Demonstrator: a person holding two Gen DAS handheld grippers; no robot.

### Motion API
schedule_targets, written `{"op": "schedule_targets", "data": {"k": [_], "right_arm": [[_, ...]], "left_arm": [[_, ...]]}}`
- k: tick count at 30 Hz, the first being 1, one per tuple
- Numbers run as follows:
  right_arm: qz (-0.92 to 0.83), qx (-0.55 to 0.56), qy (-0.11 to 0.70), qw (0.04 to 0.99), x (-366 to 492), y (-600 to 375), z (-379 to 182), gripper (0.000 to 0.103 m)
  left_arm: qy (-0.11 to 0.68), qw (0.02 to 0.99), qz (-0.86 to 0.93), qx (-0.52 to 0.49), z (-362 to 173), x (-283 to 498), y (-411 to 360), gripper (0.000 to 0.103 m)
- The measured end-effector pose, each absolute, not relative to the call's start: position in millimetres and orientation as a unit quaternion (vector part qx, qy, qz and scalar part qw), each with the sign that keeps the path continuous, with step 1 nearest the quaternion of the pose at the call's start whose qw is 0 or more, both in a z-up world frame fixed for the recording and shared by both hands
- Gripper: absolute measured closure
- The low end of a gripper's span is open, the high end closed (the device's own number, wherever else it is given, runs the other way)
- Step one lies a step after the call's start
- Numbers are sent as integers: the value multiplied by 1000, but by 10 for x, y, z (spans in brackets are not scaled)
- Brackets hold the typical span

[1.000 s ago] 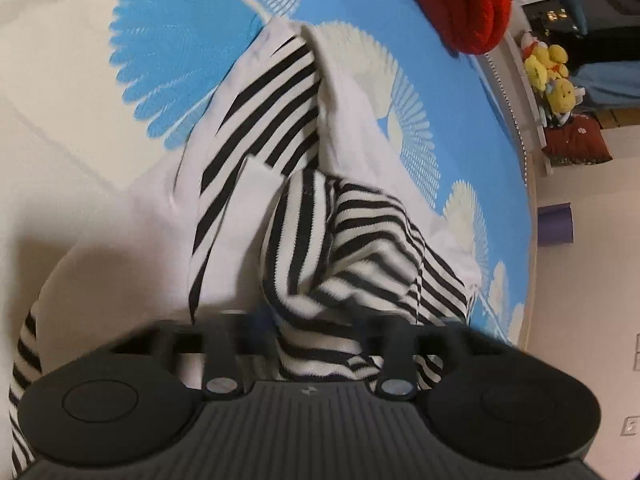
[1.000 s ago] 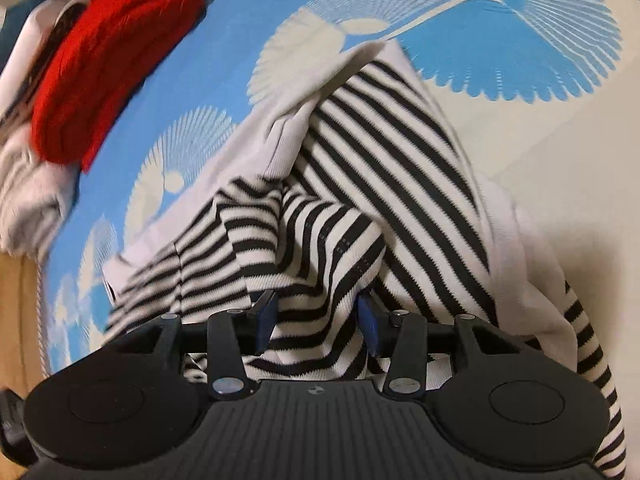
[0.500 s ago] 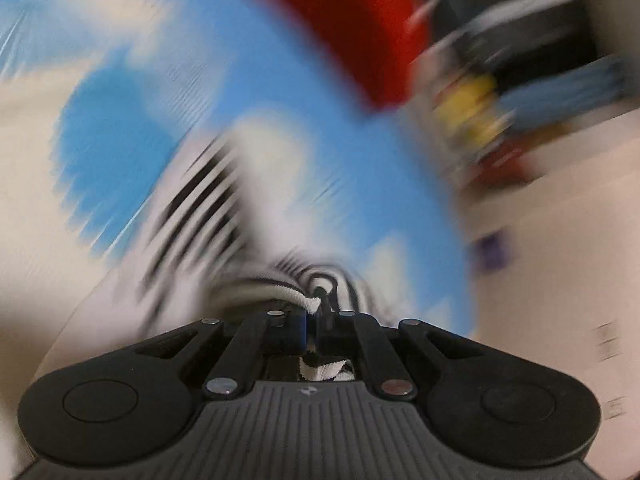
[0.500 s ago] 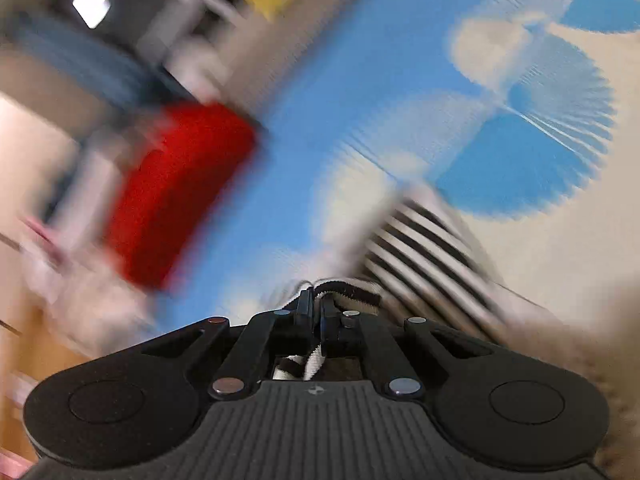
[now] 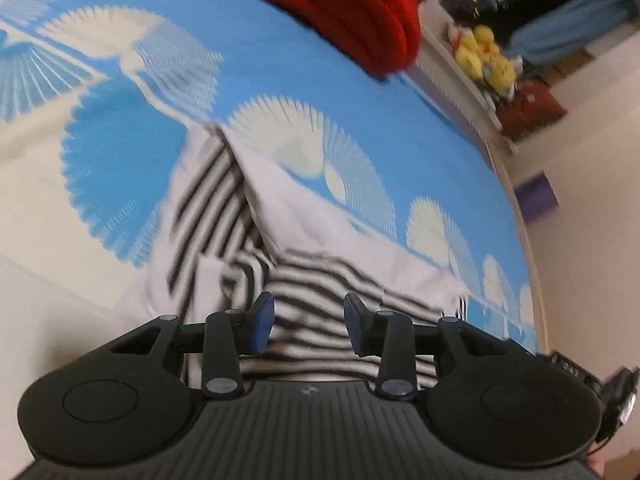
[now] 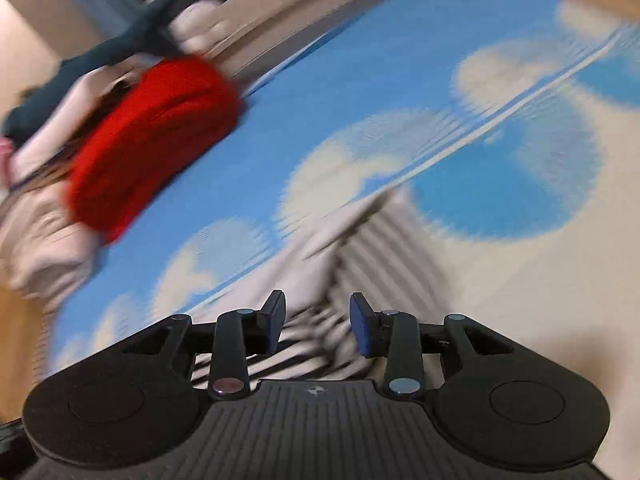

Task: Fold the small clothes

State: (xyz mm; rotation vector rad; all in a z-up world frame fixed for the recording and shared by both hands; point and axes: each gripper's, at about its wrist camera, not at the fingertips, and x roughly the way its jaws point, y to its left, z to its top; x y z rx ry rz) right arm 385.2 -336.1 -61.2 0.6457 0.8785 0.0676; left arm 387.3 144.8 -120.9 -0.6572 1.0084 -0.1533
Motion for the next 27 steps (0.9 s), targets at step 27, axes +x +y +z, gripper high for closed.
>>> {"op": "schedule_targets", "data": {"k": [27], "right_arm": [[29,222,400,889,3746,-3492,-414,61]], "left_arm": [[458,865,-84,-188,-751,3423,1320,95]]}}
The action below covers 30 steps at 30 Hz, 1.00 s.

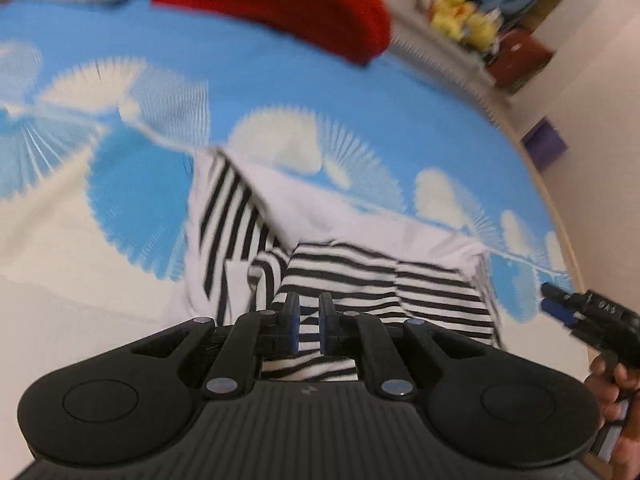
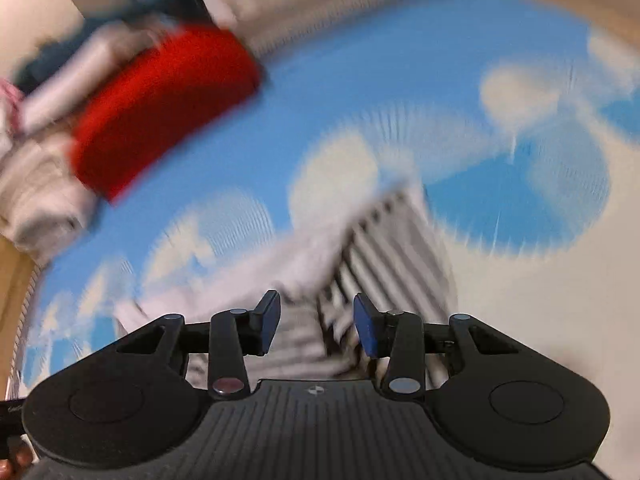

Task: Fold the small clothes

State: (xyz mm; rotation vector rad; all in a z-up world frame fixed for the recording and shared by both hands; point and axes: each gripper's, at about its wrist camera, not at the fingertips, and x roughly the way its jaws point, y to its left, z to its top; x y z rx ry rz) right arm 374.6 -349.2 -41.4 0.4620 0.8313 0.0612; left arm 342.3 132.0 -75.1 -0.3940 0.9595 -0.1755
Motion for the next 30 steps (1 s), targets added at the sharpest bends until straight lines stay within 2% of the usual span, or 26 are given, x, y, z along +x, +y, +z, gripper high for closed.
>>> {"op": "schedule_targets", "data": {"k": [4,8,10,13,15,19,21,25,30], "right_arm": [[29,212,354,910,3177,-3792,-69,60],[11,192,382,904,2514,-3998,-149,60],[-9,192,402,895,2282,-4025,-296,59],[-32,203,431,878,1865,-4109,-551,58],[-54,215,456,862,1659,-4148,-661,57],[-73,240,498,830,1399,-4146,-902,47],[-65,259,515,814,1318,-4116,-1023,45],[-44,250,541,802,1226,-3942,-1192,41],[-38,256,543,799,1153,-3863,-1180,39]], "left_arm": [[434,881,-99,-161,-339,2812,1460,95],[431,882,-77,-175,-272,2129,1681,95],[441,877,-63,-180,-361,1841,1721,91],[459,867,-45,-191,-642,1447,1735,78],[468,861,-37,-197,-860,1248,1736,61],[517,822,-8,-238,-1218,1038,1769,51],[522,810,-9,-267,-1267,987,1790,35],[518,816,-13,-256,-1261,969,1753,31],[541,802,-13,-252,-1432,974,1694,30]]}}
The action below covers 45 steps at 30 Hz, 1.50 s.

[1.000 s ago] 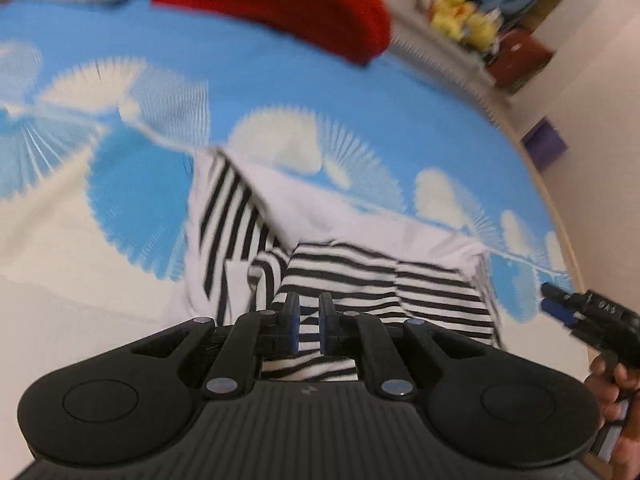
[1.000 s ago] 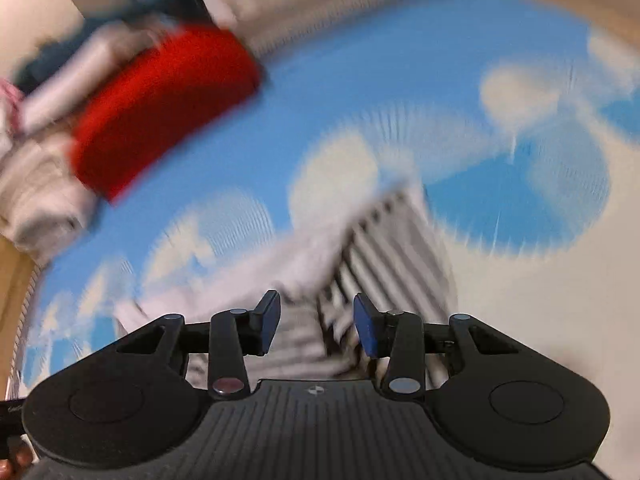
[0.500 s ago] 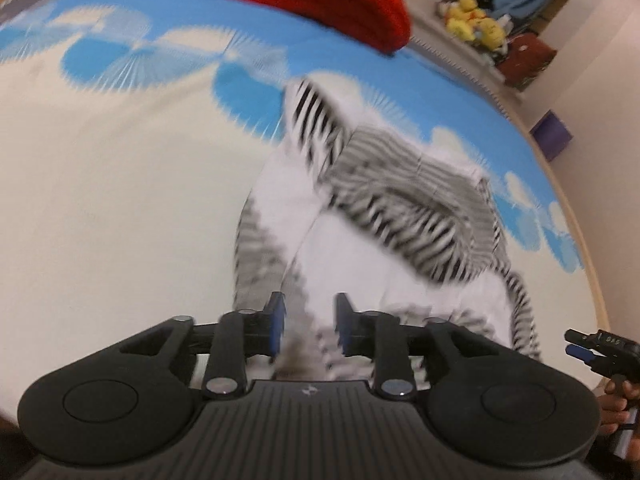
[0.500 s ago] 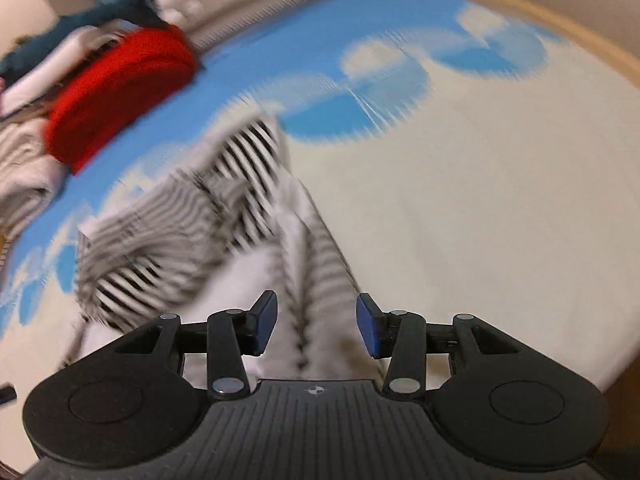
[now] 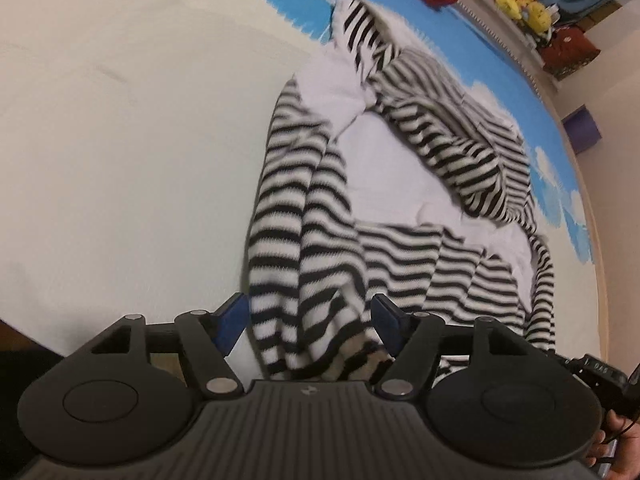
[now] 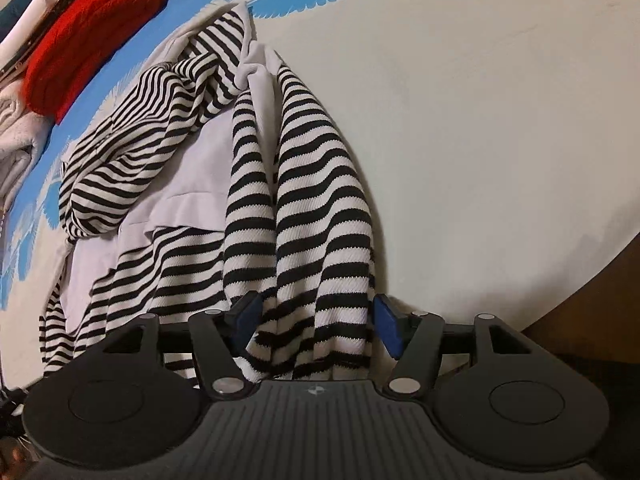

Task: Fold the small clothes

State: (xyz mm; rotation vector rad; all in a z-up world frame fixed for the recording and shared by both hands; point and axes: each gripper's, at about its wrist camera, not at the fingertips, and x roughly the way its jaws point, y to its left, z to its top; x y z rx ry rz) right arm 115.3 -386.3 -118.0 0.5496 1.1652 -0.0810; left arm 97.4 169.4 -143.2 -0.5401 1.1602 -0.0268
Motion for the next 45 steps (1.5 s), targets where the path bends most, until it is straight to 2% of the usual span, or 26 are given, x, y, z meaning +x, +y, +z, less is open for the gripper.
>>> {"op": "schedule_targets", "data": {"k": [5,7,8,9,10,11,14,17,19,21,23,25,28,29,30,32,36,38,40,42,45], "right_arm": [[-33,275,542,793,1155,-3811,-1204,37],[-29,276,538,796,1134,-3806,-1191,37],[-29,280,533,798,1118,-3820,-1177,37],[-28,288,528,798,1101,-3839,-1163,37],[-26,296,523,799,1084,-3863,-1146,37],[-24,303,518,799,1072,-3884,-1127,37],[-10,307,510,803,1061,-3905,-1094,35],[2,278,537,796,1090,-3830,-1173,34],[6,252,556,792,1106,-3769,-1228,34],[3,234,558,796,1112,-3734,-1231,35],[-2,232,556,798,1121,-3730,-1221,36],[-7,228,555,800,1118,-3720,-1234,38],[-11,206,553,807,1122,-3687,-1236,57],[-10,201,553,809,1121,-3678,-1241,71],[-7,201,551,810,1118,-3681,-1246,86],[-6,212,545,811,1108,-3711,-1225,94],[-6,237,522,819,1009,-3813,-1059,95],[-13,237,532,813,988,-3846,-1090,95],[-19,247,553,796,1013,-3867,-1201,93],[-22,241,563,791,1048,-3844,-1258,82],[-19,228,561,795,1068,-3792,-1242,78]], "left_arm": [[549,797,-8,-253,-1564,956,1654,32],[547,798,-4,-254,-1584,941,1659,37],[546,799,-2,-253,-1584,936,1662,47],[546,799,-2,-253,-1579,932,1665,71],[546,798,-7,-254,-1577,927,1664,87],[545,800,-10,-249,-1562,918,1658,96],[542,810,1,-224,-1469,869,1632,96],[541,805,7,-243,-1421,792,1689,95],[544,803,4,-244,-1425,788,1693,90],[552,796,3,-248,-1469,811,1693,68],[557,791,-1,-255,-1521,835,1698,63],[561,788,-2,-253,-1569,860,1695,63],[560,790,-3,-248,-1596,884,1678,64],[559,792,-4,-244,-1595,890,1666,73],[559,794,-8,-241,-1594,890,1652,93],[550,801,-13,-235,-1537,871,1640,96],[508,828,-15,-235,-1253,758,1668,95],[512,826,-18,-233,-1253,756,1662,94],[535,813,-14,-232,-1349,798,1637,89],[555,796,-10,-240,-1472,842,1643,67],[560,792,-2,-243,-1525,870,1659,66]]}}
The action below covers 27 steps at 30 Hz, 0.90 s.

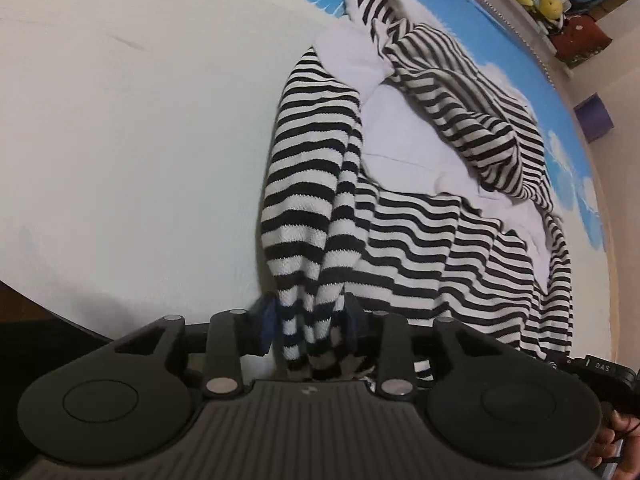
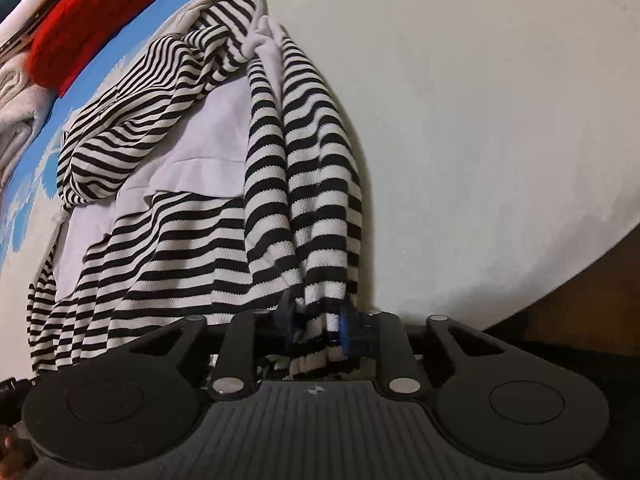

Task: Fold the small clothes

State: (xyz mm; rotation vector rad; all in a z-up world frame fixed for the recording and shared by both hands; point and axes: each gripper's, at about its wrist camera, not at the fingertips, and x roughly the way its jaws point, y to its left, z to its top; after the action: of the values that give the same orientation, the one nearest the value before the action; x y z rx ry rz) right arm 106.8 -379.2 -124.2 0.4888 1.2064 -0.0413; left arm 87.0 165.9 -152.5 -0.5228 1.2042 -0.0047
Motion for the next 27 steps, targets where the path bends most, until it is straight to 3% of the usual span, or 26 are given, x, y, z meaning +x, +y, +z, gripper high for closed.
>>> {"op": "schedule_targets", "data": {"k": [8,10,12,22,24,27], "right_arm": [[-18,208,562,800,1100,-3726,-1260,78],[-17,206,561,802,1096,-3735,-1255,79],[-14,207,559,803,1089,-3741,-1250,89],[-10,209,555,805,1080,-3746,-1241,91],[-10,210,552,807,1076,-3749,-1220,93],[-6,227,532,816,1059,-3798,-1105,94]], "left_arm": [[565,789,-3,-243,-1592,900,1649,68],[563,792,-8,-236,-1594,910,1619,81],[560,796,-12,-228,-1584,906,1595,90],[562,795,-16,-227,-1591,865,1616,85],[557,801,-19,-221,-1555,860,1606,93],[539,817,-25,-202,-1368,847,1574,95]]}}
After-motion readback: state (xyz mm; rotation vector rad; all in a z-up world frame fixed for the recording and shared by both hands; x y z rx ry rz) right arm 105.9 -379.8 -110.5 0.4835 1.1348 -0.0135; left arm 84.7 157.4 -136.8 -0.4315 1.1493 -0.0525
